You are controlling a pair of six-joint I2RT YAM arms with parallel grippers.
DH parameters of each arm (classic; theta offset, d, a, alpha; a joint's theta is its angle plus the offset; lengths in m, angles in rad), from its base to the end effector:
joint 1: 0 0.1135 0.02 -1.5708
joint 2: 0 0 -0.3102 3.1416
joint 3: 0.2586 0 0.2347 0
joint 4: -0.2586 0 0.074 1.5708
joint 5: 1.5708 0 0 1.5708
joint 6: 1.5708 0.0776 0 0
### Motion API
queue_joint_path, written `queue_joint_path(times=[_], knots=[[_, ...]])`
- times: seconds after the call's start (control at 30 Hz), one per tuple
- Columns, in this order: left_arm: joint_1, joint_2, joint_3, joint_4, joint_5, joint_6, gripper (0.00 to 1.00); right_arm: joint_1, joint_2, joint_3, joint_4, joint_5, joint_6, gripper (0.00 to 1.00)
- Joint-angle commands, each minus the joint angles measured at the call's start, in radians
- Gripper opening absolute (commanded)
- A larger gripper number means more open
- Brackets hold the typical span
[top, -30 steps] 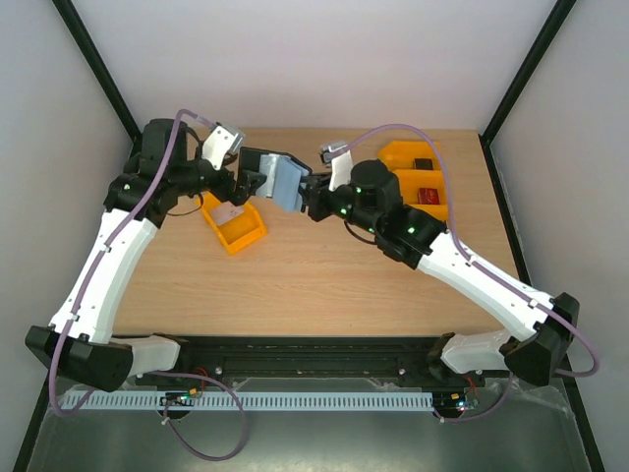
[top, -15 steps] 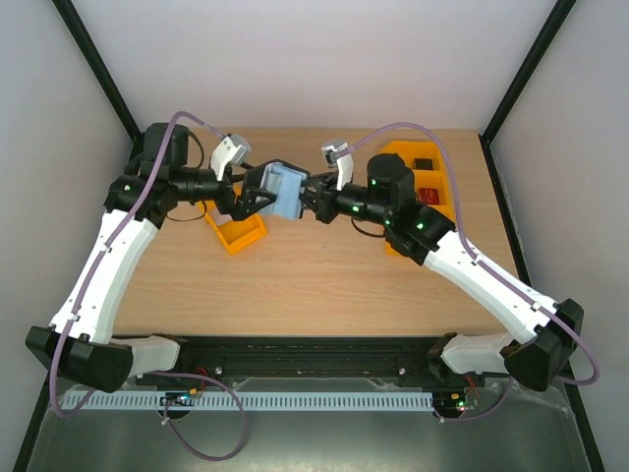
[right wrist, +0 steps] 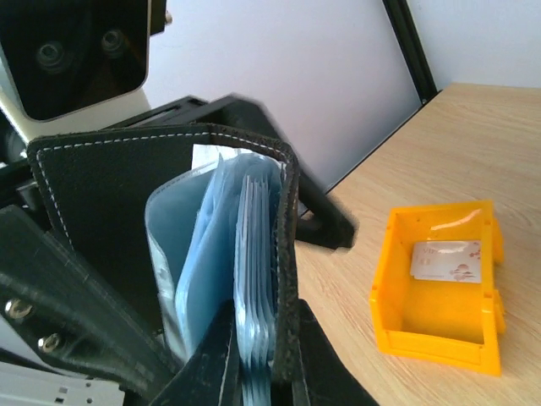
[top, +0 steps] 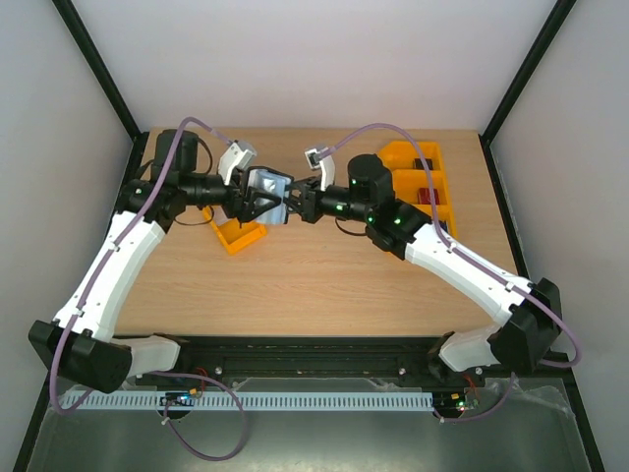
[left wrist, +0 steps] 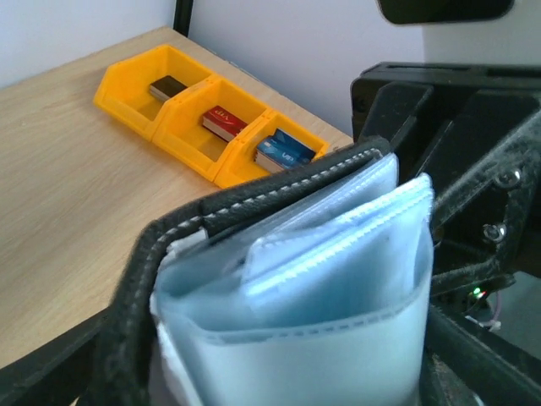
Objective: Take the credit cards out of the card holder
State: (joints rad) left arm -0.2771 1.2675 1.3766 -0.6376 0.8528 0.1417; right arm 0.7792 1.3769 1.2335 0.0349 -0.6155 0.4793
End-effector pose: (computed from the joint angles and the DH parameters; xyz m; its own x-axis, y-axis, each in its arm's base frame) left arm 0.2287 -0.1258 0.4309 -0.3664 0.2008 -0.9085 0.8660 0.4308 -0.2540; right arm 0.2033 0.2637 0.4300 -0.5213 0.0144 -0.8533 -0.8359 0.1927 0.5139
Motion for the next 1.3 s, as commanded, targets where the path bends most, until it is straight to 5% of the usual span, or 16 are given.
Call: queue_joint_path(times=[0.0, 0.1, 0.3, 0.47, 0.73, 0.9, 1.27], knots=[[-0.004, -0.002, -0.015, 0.036, -0.067, -0.003, 0.75, 0.011, -0.035, -0.011, 0.122, -0.088, 0.015, 0.02], [-0.002, -0.003, -0.01, 0.029, -0.089, 0.004, 0.52, 0.01, -0.06, -0.023, 0.117, -0.088, 0.004, 0.02], [0.016, -0.009, -0.005, 0.023, -0.094, 0.005, 0.32, 0.004, -0.105, -0.039, 0.06, -0.049, -0.041, 0.02], [0.028, -0.013, -0.006, 0.021, -0.064, 0.003, 0.04, -0.004, -0.123, -0.045, 0.037, -0.053, -0.054, 0.02], [0.049, -0.016, -0.004, -0.002, 0.118, 0.022, 0.02, -0.021, -0.145, -0.062, 0.0, -0.03, -0.095, 0.03], [0.056, -0.02, 0.022, -0.056, 0.237, 0.077, 0.02, -0.029, -0.159, -0.104, 0.017, 0.0, -0.109, 0.15], [0.064, -0.023, 0.055, -0.109, 0.257, 0.122, 0.02, -0.062, -0.222, -0.201, 0.033, -0.028, -0.185, 0.45]])
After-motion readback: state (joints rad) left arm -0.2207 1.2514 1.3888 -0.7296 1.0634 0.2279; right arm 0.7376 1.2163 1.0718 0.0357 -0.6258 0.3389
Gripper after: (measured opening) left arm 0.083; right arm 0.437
